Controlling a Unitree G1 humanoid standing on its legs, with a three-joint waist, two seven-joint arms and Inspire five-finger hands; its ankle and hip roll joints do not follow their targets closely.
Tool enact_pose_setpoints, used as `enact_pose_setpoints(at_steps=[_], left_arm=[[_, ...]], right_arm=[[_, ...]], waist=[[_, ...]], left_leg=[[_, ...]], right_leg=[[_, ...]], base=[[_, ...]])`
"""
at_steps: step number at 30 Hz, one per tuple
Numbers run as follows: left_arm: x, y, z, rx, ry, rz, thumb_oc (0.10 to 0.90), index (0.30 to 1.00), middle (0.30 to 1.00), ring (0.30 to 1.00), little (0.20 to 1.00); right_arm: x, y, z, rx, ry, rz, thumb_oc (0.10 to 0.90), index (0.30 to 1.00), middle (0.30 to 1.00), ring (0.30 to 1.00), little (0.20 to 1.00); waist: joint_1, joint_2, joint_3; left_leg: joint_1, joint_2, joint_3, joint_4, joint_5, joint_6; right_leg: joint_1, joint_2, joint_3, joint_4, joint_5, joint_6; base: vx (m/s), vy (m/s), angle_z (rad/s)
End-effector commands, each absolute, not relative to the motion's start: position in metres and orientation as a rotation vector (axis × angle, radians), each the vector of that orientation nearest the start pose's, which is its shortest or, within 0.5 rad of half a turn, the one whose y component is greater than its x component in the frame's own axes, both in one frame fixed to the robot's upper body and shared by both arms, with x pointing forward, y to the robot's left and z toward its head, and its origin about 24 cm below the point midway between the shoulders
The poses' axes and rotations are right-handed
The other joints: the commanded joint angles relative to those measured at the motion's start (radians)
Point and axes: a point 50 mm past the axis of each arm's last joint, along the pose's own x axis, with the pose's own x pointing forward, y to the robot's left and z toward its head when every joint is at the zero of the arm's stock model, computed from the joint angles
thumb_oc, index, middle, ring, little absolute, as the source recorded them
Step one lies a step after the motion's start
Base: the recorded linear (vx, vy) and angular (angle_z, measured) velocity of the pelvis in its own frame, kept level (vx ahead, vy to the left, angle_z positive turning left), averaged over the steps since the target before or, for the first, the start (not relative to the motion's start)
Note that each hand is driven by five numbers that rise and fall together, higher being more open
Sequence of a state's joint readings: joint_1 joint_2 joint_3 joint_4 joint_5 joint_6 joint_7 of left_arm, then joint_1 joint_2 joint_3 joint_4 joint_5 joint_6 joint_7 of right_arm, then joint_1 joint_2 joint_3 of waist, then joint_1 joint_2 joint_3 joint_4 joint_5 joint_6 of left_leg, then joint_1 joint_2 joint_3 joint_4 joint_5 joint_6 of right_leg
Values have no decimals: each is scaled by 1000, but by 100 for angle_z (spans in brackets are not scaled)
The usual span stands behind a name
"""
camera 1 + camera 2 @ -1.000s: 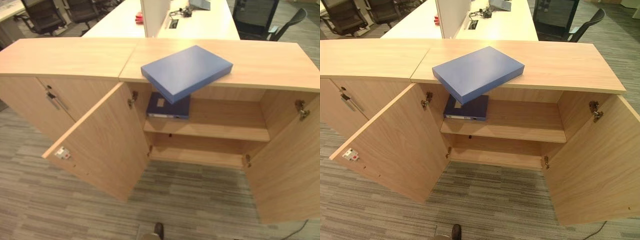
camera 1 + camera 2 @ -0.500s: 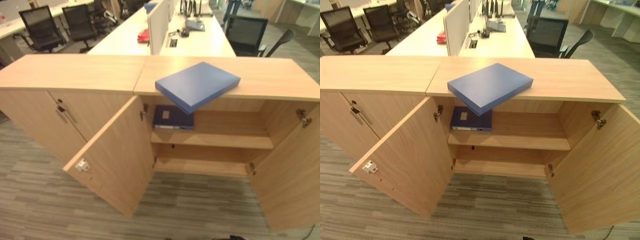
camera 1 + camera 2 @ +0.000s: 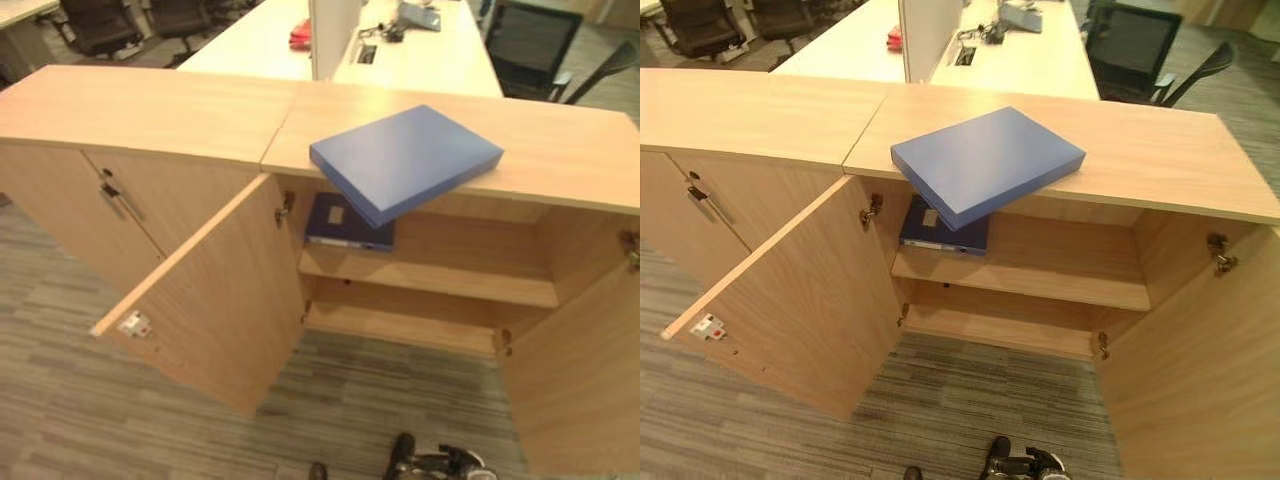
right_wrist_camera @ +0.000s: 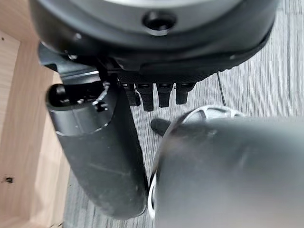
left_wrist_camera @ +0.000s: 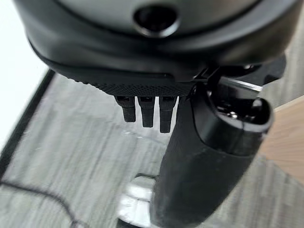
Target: Put the empty folder in the office cabinet
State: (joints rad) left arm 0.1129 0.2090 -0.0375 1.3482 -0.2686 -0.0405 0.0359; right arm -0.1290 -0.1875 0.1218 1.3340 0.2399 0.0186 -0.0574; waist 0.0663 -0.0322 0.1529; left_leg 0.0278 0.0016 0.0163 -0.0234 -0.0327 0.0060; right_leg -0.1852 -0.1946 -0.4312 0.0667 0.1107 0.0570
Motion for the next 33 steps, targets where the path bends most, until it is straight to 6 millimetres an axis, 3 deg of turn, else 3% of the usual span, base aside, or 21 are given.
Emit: enact_pose_setpoints(at_steps=[1, 9, 11, 13, 15, 17, 20, 21, 22, 25, 33], left_arm=[[43, 237, -169, 6, 1311, 375, 800, 900, 900, 900, 900], [72, 237, -165, 1, 1212, 380, 800, 900, 900, 900, 900], [72, 238, -164, -2, 1209, 391, 800, 900, 900, 900, 900], [72, 237, -165, -7, 1209, 393, 800, 900, 900, 900, 900], [73, 234, -165, -17, 1207, 393, 800, 900, 900, 900, 900], [72, 233, -166, -25, 1210, 394, 800, 900, 900, 900, 900], [68, 231, -167, -22, 1227, 382, 800, 900, 900, 900, 900], [63, 230, -168, -14, 1246, 365, 800, 900, 900, 900, 900], [61, 231, -168, -16, 1252, 366, 800, 900, 900, 900, 900], [54, 233, -169, -10, 1273, 364, 800, 900, 900, 900, 900], [46, 233, -170, 15, 1301, 331, 800, 900, 900, 900, 900]], right_arm=[[103, -256, -155, -142, 1250, -342, 800, 900, 900, 900, 900], [124, -266, -146, -153, 1175, -381, 800, 900, 900, 900, 900], [123, -265, -146, -150, 1176, -382, 800, 900, 900, 900, 900], [122, -266, -147, -156, 1179, -384, 800, 900, 900, 900, 900], [122, -267, -146, -162, 1178, -386, 800, 900, 900, 900, 900], [123, -269, -145, -166, 1174, -393, 800, 900, 900, 900, 900], [121, -271, -145, -168, 1181, -399, 800, 900, 900, 900, 900], [119, -271, -146, -183, 1188, -390, 800, 900, 900, 900, 900], [119, -271, -146, -187, 1187, -385, 800, 900, 900, 900, 900], [119, -267, -147, -184, 1187, -365, 800, 900, 900, 900, 900], [107, -256, -154, -184, 1232, -321, 800, 900, 900, 900, 900]], waist=[[-2, 16, 51], [-7, 39, 103], [-8, 39, 115], [-4, 37, 135], [2, 37, 152], [16, 48, 160], [23, 40, 147], [36, 33, 137], [47, 34, 134], [62, 34, 116], [38, 31, 51]], left_leg=[[42, 49, -38, 15, -65, -44], [-21, 85, -65, 15, -43, -62], [-43, 98, -56, 69, -52, -73], [-97, 101, -42, 187, -22, -91], [-153, 96, -28, 292, 7, -90], [-198, 90, -22, 324, -3, -88], [-237, 76, 0, 262, -28, -76], [-291, 61, 19, 205, 42, -70], [-309, 62, 25, 183, 74, -74], [-280, 65, 38, 134, 98, -77], [-142, 44, 62, 18, 93, -59]], right_leg=[[-67, -42, 29, 40, 39, 74], [-162, -57, 30, 161, -33, 48], [-151, -57, 27, 167, -59, 35], [-127, -56, 20, 159, -74, 18], [-102, -50, 7, 153, -92, 0], [-78, -31, 17, 160, -134, 2], [-53, -29, 17, 139, -141, 11], [-20, -23, 10, 94, -116, 7], [0, -11, 15, 79, -116, 7], [34, 21, 35, 56, -109, 10], [97, 40, 53, -25, -69, 26]], base=[[23, -91, 7], [32, -87, 12], [65, -117, 17], [25, -137, 12], [44, -132, 26], [120, -69, 18], [90, 2, 11], [67, 50, 9], [120, 59, 10], [128, 27, -27], [98, 46, -32]])
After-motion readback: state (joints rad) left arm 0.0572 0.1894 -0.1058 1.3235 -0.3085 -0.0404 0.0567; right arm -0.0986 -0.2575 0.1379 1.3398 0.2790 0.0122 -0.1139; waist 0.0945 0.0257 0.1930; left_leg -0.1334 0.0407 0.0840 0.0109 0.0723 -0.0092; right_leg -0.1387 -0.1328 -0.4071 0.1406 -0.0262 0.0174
